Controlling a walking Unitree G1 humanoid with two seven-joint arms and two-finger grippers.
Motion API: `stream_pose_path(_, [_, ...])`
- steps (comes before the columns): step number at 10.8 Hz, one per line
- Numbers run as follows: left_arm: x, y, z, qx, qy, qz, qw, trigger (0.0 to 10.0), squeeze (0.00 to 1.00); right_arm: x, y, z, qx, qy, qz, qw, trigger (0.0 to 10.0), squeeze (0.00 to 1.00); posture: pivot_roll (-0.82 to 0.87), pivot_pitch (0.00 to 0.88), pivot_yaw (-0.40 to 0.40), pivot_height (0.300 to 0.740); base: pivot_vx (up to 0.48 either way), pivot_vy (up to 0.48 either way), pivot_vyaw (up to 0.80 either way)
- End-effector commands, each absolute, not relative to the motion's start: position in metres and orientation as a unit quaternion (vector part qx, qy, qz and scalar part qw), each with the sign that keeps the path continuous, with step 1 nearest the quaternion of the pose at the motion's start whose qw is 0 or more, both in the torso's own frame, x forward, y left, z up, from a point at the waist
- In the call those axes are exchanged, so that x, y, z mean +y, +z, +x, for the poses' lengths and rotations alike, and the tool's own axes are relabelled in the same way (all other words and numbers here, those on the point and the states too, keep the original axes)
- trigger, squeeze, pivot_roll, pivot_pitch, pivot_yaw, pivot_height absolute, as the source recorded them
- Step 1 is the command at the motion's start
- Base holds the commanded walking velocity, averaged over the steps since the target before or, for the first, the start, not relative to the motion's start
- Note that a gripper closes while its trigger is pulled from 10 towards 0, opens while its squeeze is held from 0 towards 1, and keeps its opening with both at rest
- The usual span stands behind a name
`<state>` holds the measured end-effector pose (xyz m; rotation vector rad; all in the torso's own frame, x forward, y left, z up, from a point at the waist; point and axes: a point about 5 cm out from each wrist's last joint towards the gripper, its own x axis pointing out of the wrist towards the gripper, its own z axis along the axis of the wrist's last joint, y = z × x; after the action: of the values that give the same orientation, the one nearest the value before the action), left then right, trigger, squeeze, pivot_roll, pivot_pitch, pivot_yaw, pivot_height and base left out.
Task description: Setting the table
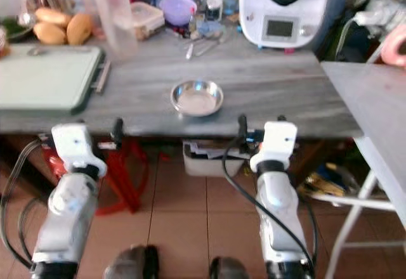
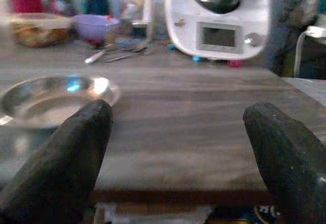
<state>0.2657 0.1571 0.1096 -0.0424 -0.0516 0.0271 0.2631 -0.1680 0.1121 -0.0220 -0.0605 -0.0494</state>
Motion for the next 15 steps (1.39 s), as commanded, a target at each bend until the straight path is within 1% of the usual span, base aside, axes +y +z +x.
stream_pose_path(1, [0.158,0.1072,0.262,-0.018,0.017,-0.019,1.0,10.0,0.0,-0.1675,0.1174,0.2648,-0.04,-0.021,-0.013,0.999,10.0,0.0,0.02,0.0,-0.009,0.74,-0.3,0.0,0.0])
stream_pose_path(7, [0.1608,0.1122,0.2629,-0.015,0.017,-0.022,1.0,10.0,0.0,-0.1665,0.1178,0.2651,-0.036,-0.017,-0.007,0.999,10.0,0.0,0.03,0.0,-0.007,0.74,-0.29,0.0,0.0])
stream_pose_path(9, [0.1597,0.1134,0.2616,-0.018,0.016,-0.023,0.999,10.0,0.0,-0.1659,0.1178,0.2658,-0.034,-0.016,-0.002,0.999,10.0,0.0,0.03,0.0,-0.009,0.74,0.0,0.0,0.0])
stream_pose_path(11, [0.1599,0.1149,0.2609,-0.014,0.013,-0.041,0.999,10.0,0.0,-0.1664,0.1178,0.2675,-0.033,-0.014,-0.004,0.999,10.0,0.0,0.03,0.0,-0.014,0.74,0.0,0.0,0.0])
stream_pose_path(13, [0.156,0.116,0.2615,-0.015,-0.012,-0.035,0.999,10.0,0.0,-0.1668,0.1177,0.2681,-0.031,-0.013,-0.006,0.999,10.0,0.0,0.03,0.0,-0.016,0.74,0.0,0.0,0.0])
stream_pose_path(14, [0.1553,0.1165,0.2618,-0.015,-0.012,-0.035,0.999,10.0,0.0,-0.1669,0.1177,0.2683,-0.03,-0.013,-0.008,0.999,10.0,0.0,0.03,0.0,-0.015,0.74,0.0,0.0,0.0])
stream_pose_path(15, [0.1538,0.1168,0.263,-0.014,-0.016,-0.037,0.999,10.0,0.0,-0.1673,0.1175,0.2686,-0.029,-0.015,-0.009,0.999,10.0,0.0,0.03,0.0,-0.016,0.74,0.0,-0.349,0.0])
